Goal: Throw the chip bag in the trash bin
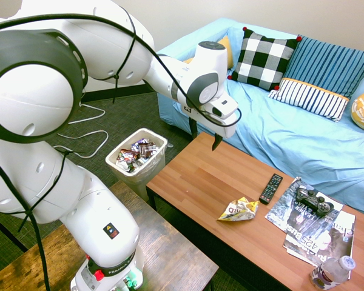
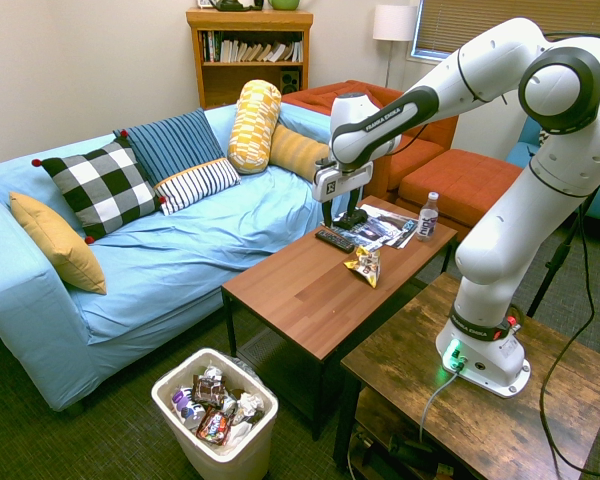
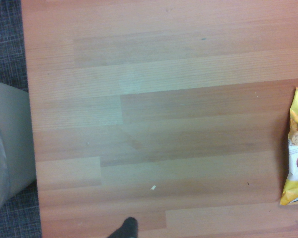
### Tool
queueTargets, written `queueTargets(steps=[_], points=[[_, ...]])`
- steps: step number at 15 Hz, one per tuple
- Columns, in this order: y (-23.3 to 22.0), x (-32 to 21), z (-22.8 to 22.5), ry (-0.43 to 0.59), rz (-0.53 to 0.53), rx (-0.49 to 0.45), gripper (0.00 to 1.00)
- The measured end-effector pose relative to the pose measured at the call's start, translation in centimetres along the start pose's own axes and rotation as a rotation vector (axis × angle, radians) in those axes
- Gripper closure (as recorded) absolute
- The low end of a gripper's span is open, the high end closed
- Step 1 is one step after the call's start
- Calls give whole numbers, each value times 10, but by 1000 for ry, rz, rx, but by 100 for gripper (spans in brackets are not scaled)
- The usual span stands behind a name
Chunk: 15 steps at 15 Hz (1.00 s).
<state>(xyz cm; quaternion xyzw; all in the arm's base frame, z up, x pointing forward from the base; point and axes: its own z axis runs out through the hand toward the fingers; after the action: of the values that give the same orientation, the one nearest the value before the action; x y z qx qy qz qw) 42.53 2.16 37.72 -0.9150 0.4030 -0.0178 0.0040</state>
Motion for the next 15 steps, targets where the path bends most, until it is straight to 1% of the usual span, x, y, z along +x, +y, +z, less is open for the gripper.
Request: queueTargets(steps=[2, 4, 6, 8, 11, 15], points=[[-1, 2, 0, -2, 10, 13, 0], [4, 12, 2, 4, 41, 28, 0], [20, 35, 8, 11, 111, 40, 0], [45, 67, 21, 25, 195, 35, 0], [87, 113, 57, 49, 323, -11, 0], [119, 151, 112, 27, 411, -94, 0]])
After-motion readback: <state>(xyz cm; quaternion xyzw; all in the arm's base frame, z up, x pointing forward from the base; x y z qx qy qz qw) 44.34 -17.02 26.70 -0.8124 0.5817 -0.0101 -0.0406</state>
